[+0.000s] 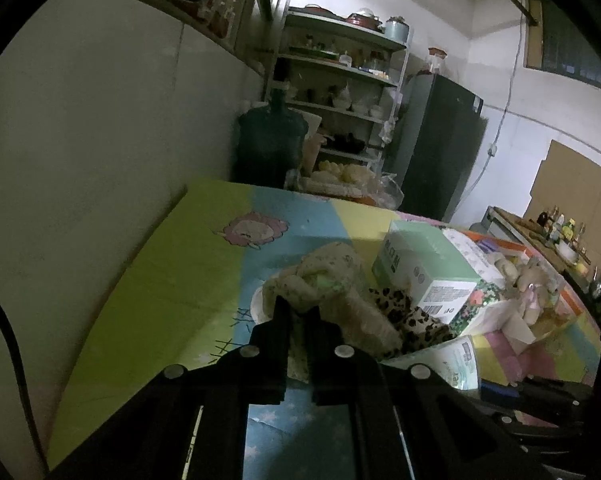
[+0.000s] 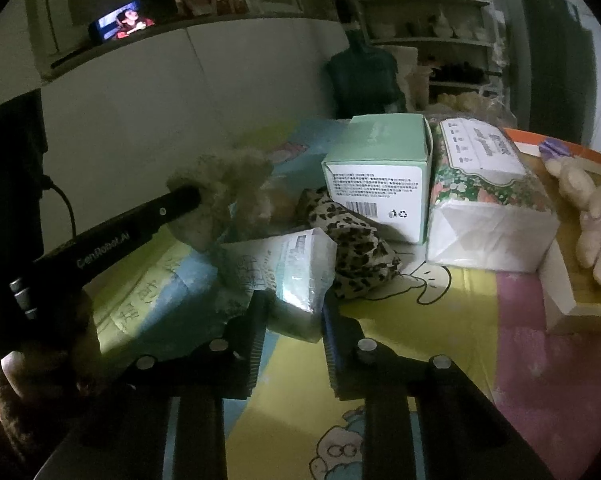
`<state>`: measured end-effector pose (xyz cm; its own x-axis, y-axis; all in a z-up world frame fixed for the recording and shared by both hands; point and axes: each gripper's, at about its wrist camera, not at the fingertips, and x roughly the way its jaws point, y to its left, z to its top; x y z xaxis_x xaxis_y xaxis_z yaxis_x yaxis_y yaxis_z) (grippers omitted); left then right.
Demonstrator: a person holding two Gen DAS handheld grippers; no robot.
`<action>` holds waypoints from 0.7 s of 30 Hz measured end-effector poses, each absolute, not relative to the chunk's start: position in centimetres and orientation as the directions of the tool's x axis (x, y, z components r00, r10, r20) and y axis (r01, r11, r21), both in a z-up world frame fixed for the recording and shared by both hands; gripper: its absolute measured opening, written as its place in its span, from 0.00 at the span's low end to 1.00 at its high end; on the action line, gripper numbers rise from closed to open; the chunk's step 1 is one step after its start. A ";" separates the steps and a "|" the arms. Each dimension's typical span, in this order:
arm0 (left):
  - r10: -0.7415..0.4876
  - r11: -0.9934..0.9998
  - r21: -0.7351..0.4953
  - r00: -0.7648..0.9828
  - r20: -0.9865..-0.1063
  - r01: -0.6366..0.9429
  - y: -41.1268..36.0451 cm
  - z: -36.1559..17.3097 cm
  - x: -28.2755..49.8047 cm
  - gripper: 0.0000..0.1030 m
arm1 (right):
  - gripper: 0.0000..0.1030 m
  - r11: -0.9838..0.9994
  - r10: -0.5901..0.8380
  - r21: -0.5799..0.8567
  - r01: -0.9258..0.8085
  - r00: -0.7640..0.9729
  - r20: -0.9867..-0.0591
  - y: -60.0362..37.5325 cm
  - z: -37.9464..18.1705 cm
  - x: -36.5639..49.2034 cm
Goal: Organize soft objects
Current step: 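Grasp the white fluffy plush with the left gripper while the right grasps the plastic-wrapped tissue packet, then lift and carry the plush and tissue packet over the tray with both grippers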
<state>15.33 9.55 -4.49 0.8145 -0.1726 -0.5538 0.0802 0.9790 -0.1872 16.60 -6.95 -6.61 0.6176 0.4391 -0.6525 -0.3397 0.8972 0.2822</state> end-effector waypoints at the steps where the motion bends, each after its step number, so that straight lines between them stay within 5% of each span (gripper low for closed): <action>1: -0.171 0.979 -0.190 0.819 -0.547 0.077 9.7 -4.3 15.2 0.07 | 0.24 0.896 0.442 0.285 -0.341 0.620 -0.648 -7.0 -6.5 16.4; 21: -0.158 0.984 -0.150 0.880 -0.447 0.100 7.5 0.3 11.9 0.07 | 0.23 0.895 0.445 0.294 -0.335 0.696 -0.564 -9.1 -3.4 13.7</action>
<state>11.90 7.49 0.27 0.8803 -0.1582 -0.4472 0.1005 0.9836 -0.1500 13.70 -9.08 -3.40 0.6958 0.4452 -0.5636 -0.3350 0.8953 0.2936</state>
